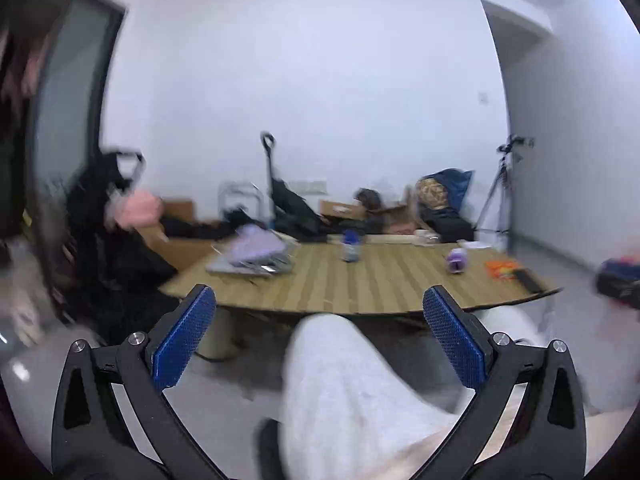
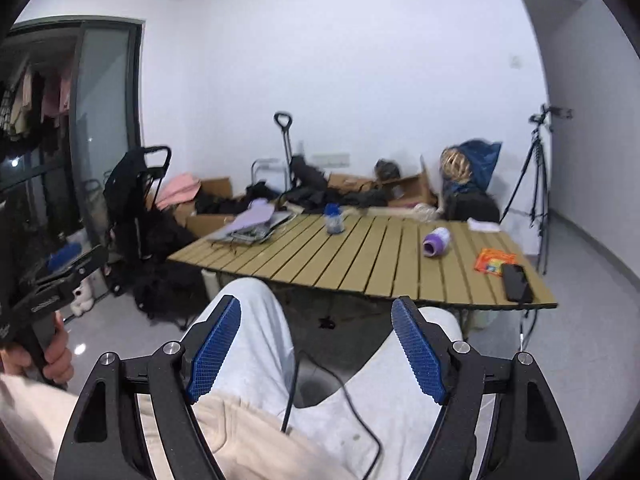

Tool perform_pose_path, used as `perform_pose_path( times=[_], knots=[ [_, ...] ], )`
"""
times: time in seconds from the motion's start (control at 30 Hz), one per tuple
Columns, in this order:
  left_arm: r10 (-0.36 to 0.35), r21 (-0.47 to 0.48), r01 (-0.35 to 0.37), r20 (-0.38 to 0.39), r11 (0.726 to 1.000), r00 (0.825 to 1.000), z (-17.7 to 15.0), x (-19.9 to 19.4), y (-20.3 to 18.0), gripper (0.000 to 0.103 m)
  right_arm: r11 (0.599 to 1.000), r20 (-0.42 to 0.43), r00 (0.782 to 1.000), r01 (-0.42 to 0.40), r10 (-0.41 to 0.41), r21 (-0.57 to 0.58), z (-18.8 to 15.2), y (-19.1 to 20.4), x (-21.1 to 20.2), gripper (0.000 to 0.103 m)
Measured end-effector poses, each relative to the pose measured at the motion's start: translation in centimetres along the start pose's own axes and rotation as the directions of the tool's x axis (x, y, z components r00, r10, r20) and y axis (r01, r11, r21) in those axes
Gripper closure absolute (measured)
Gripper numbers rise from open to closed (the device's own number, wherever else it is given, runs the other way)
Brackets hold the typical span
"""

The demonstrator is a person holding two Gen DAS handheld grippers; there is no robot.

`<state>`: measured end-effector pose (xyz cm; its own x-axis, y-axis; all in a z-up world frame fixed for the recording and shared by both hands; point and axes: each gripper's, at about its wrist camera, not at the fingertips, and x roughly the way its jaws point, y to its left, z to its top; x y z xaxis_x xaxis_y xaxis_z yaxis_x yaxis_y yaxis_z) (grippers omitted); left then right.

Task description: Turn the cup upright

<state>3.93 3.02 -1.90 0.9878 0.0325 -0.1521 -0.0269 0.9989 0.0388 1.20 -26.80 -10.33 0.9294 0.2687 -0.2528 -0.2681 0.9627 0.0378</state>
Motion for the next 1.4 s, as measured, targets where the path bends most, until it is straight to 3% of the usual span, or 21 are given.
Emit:
perform_pose_path(
  times=[0.1,0.2,0.43,1.4],
  knots=[
    [-0.016,-0.024,0.016,0.014,1.000,1.000,0.0,0.1,-0.6,0.000,0.999,0.011,1.000,0.025,-0.024,-0.026,0.3,0.7,0.4,0.020],
    [-0.077,-0.090,0.078,0.010,0.993,0.997,-0.1,0.0,-0.4,0.000,1.000,0.012,1.000,-0.024,0.024,-0.002,0.5,1.3,1.0,0.020],
    [-0.063,-0.067,0.065,0.036,0.996,0.997,-0.5,-1.8,-0.4,0.000,0.997,0.032,0.999,-0.023,0.025,-0.069,0.3,3.3,0.6,0.020],
    [-0.077,-0.020,0.079,0.087,0.997,0.993,-0.3,-3.6,-1.8,0.000,0.997,0.046,0.998,-0.041,0.044,-0.066,0.2,2.9,0.4,0.020]
  ],
)
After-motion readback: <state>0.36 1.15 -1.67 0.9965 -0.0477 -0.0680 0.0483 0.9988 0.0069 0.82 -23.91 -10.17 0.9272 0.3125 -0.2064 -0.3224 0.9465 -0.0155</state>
